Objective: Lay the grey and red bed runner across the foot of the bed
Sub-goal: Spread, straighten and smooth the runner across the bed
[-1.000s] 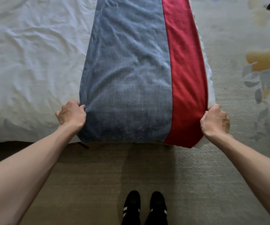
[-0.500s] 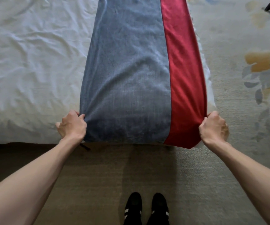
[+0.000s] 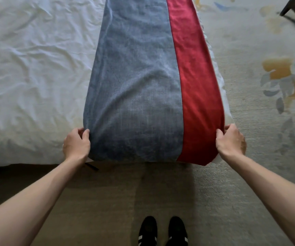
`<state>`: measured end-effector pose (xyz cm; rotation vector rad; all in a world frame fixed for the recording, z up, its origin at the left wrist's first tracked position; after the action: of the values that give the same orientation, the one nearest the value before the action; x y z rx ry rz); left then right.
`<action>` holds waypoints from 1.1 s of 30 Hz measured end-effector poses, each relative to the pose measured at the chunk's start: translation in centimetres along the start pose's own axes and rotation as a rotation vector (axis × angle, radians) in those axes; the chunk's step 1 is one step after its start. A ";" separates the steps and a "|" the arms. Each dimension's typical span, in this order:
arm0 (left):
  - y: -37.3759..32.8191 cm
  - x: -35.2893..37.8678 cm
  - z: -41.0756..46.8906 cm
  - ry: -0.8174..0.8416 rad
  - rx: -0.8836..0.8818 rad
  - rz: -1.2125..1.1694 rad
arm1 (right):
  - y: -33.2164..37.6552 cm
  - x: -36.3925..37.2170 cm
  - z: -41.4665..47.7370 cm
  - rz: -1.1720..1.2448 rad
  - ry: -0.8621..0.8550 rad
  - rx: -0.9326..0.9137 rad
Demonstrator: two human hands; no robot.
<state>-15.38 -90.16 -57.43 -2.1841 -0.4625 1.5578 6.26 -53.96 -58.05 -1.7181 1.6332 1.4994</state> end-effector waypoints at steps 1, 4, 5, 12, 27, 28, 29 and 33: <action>-0.1 0.0 0.2 -0.016 -0.017 -0.052 | 0.0 -0.1 0.2 -0.008 0.000 -0.013; -0.2 0.1 0.6 -0.060 -0.106 -0.168 | -0.3 -0.4 0.4 -0.041 0.007 -0.019; -0.1 0.2 0.6 -0.061 -0.122 -0.190 | -0.5 -0.5 0.4 -0.054 0.010 -0.022; 1.2 0.3 0.0 -0.032 -0.087 -0.145 | -1.7 -0.1 -0.7 -0.062 -0.028 -0.049; 3.8 1.9 -2.0 0.003 -0.160 -0.054 | -3.9 1.8 -2.5 -0.076 -0.004 0.014; 4.0 2.1 -2.2 0.007 -0.165 -0.064 | -4.1 1.9 -2.6 -0.076 0.003 0.019; 4.2 2.3 -2.3 0.011 -0.165 -0.085 | -4.2 2.1 -2.6 -0.076 0.008 0.023; 3.8 2.0 -1.6 0.004 -0.093 -0.218 | -3.7 1.8 -1.7 -0.045 0.043 0.059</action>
<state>-13.10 -92.70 -60.54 -2.1221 -0.7589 1.4397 9.83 -55.17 -60.38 -1.7545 1.6322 1.3900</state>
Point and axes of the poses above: each hand's wrist, its own z-axis towards the middle knuckle, its own x-axis out of the palm, y = z × x, the point moved 1 cm from there along z, towards the middle knuckle, and after that the axes turned 15 degrees about y, right-handed, at the moved point
